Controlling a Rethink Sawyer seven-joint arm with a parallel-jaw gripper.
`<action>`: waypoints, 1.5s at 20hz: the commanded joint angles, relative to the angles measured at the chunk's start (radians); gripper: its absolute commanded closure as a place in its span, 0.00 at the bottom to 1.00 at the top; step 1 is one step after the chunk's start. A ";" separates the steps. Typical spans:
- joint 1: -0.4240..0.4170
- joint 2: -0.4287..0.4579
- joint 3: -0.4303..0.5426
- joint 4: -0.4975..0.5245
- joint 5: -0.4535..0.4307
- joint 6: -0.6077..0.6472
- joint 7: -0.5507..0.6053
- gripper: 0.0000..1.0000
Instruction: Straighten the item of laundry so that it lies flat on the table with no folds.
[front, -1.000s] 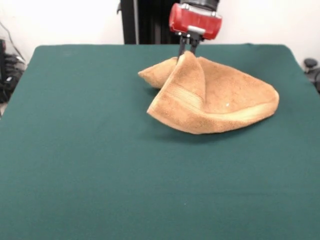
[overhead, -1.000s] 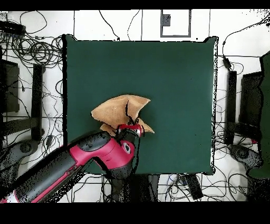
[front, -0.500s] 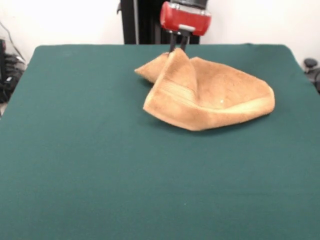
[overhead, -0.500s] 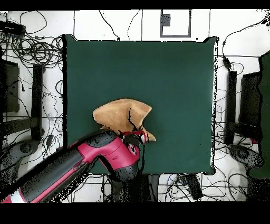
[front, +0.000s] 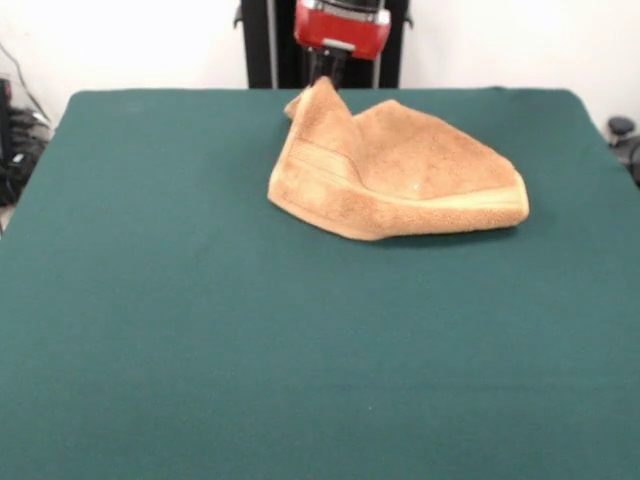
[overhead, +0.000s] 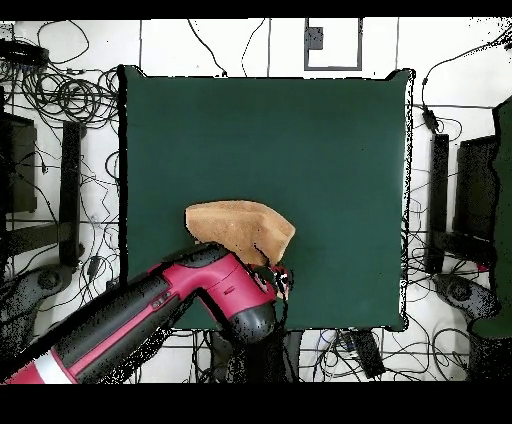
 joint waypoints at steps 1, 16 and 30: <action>0.011 -0.017 0.218 -0.128 0.005 0.046 0.229 1.00; 0.003 -0.046 0.226 -0.080 0.195 0.336 -0.099 1.00; -0.062 0.036 0.139 -0.067 0.638 0.256 -0.608 1.00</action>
